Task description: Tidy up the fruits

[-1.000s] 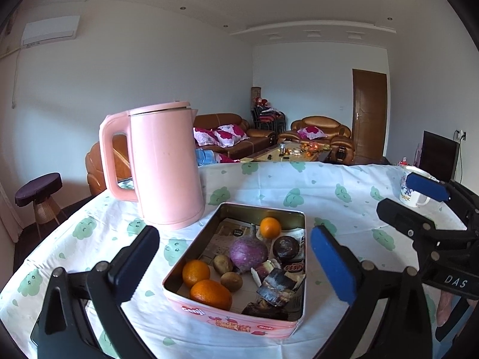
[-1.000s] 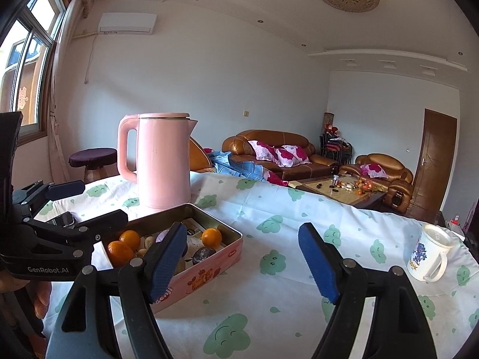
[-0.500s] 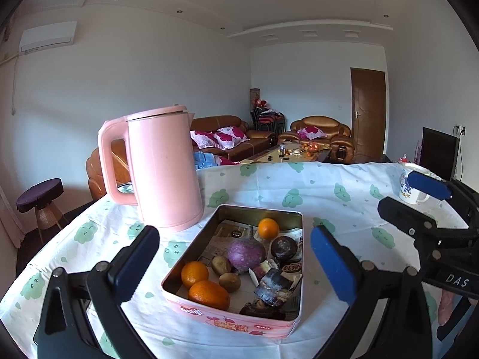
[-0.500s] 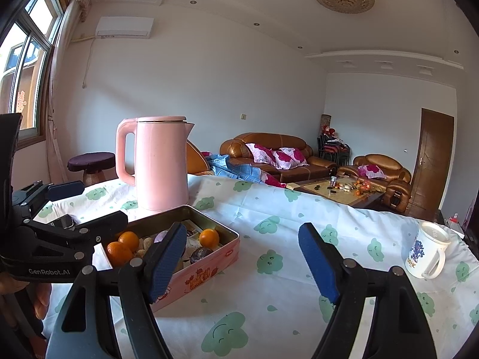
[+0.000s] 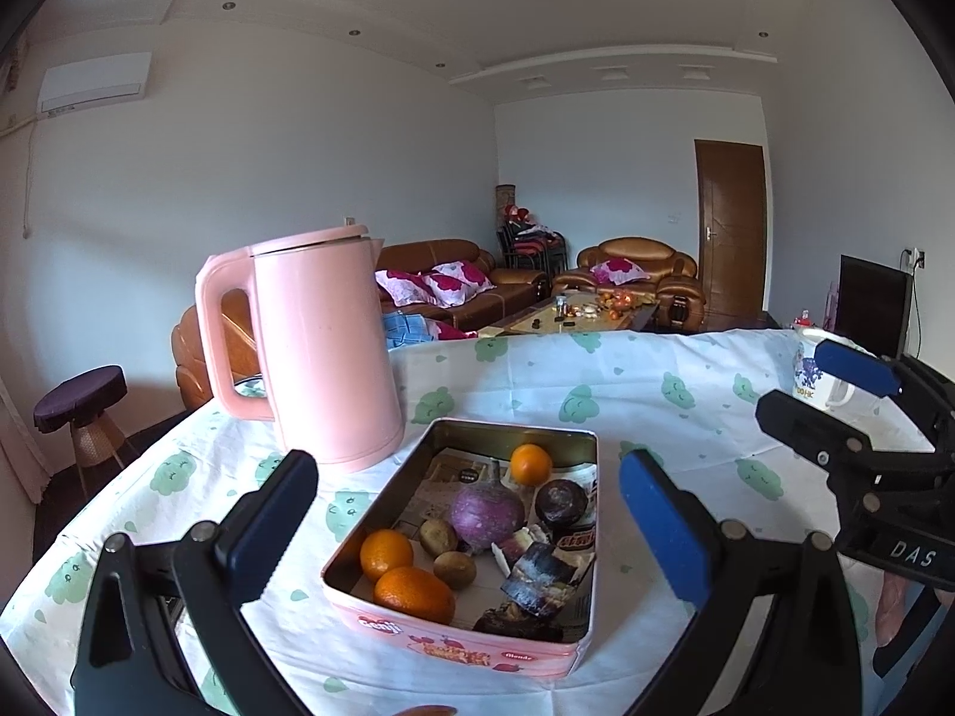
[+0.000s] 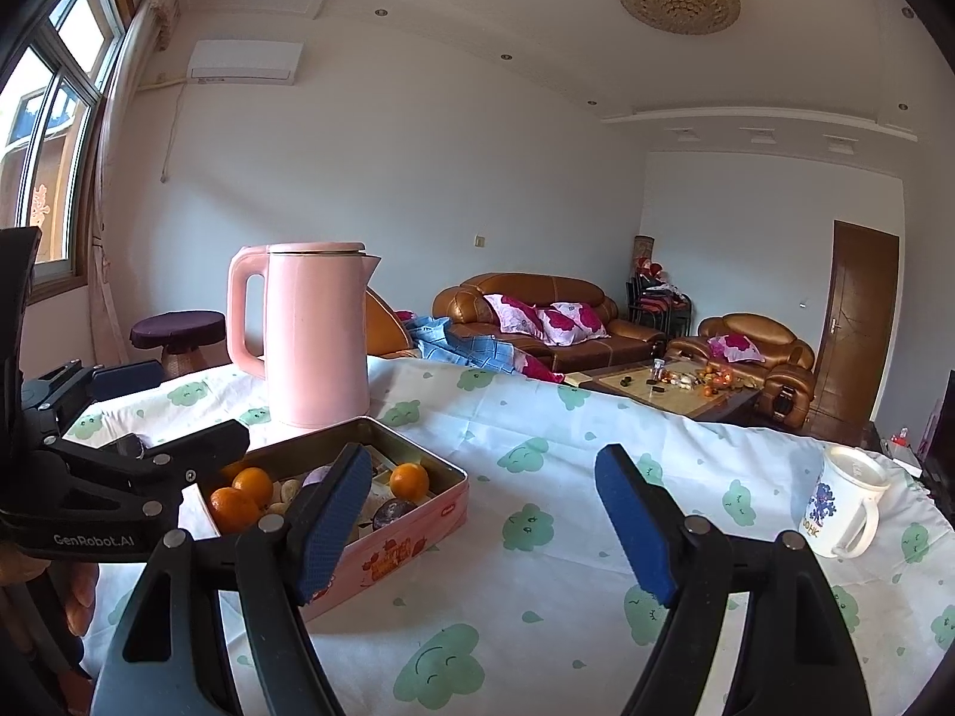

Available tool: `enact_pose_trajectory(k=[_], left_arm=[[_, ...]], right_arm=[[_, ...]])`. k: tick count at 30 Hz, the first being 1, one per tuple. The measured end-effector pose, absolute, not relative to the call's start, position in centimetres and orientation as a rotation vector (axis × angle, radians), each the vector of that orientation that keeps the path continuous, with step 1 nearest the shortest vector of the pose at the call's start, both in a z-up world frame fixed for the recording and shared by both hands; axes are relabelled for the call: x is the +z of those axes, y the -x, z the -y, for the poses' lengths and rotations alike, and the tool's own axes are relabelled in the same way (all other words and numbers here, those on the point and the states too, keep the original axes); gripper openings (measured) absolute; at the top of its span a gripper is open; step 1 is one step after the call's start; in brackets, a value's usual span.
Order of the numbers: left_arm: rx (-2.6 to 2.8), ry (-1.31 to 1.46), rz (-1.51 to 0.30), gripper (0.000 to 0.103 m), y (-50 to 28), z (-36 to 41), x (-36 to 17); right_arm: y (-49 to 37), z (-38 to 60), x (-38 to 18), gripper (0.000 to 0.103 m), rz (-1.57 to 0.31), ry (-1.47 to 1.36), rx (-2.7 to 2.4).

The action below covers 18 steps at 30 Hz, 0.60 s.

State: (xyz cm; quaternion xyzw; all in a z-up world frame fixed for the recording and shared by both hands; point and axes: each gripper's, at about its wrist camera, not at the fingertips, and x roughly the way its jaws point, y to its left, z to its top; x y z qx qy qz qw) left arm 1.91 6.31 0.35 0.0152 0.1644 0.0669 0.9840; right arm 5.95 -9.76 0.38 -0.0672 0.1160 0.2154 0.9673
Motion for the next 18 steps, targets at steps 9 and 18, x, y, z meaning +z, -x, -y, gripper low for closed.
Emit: enact_pose_trajectory(k=[9,18], left_arm=[[0.116,-0.012,-0.336,0.103,-2.08,-6.19,0.55],[0.111,-0.020,-0.338,0.103,-2.08,-6.11,0.41]], right_arm=[[-5.75,9.78,0.41,0.079,-0.224,0.151,0.423],[-6.11,10.32,0.17,0.079,-0.242,0.147,0.422]])
